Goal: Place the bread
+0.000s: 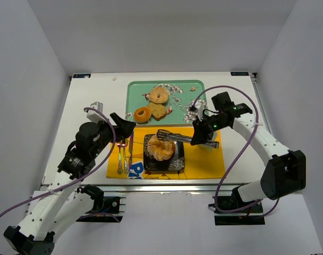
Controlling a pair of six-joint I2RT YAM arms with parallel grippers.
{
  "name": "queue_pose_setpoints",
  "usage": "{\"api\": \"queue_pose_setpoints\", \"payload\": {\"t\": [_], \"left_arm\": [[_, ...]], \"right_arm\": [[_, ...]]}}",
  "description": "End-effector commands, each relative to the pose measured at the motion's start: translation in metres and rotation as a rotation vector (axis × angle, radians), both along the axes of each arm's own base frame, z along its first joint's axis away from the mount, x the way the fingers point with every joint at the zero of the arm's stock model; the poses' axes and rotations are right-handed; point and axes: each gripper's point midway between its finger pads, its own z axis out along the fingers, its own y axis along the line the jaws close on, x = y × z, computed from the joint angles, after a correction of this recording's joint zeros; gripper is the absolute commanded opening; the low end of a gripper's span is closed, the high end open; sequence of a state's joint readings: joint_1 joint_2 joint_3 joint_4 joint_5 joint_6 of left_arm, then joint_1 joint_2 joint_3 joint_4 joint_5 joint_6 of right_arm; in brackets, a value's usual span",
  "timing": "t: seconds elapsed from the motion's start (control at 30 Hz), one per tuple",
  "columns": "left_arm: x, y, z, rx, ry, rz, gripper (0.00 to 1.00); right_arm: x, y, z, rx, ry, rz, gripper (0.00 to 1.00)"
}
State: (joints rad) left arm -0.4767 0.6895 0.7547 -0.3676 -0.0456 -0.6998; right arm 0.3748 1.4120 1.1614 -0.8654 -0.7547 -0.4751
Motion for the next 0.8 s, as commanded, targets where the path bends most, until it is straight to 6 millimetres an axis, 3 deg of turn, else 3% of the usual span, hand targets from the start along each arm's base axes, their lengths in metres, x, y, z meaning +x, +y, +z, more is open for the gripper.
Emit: {"api": "queue_pose_setpoints", "payload": {"t": [0.0, 0.1, 0.37, 0.63, 0.77], "left_arm": [[-0.001, 0.005, 0.013, -0.006, -0.028, 0.019, 0.86], [-0.002, 0.005, 0.013, -0.007, -0.027, 0.019, 0.86], [0.000, 0.005, 0.014, -0.005, -0.029, 0.018, 0.86], [-0.001, 0.004, 0.013, -0.005, -0.027, 0.015, 0.86], [-0.001, 0.004, 0.012, -0.003, -0.024, 0.015, 0.86]], "right_arm": [[-0.002, 0.001, 0.007, 0.008, -0.040, 0.041, 0.36], [0.000, 0.002, 0.012, 0.017, -0.053, 0.042, 0.45], [0.012, 0.005, 0.025, 0.028, -0.103, 0.017, 0.48], [0.057, 0.000, 0.039, 0.032, -0.188, -0.099, 0.47], [0.075, 0.010, 0.051, 0.072, -0.197, -0.108, 0.46]]}}
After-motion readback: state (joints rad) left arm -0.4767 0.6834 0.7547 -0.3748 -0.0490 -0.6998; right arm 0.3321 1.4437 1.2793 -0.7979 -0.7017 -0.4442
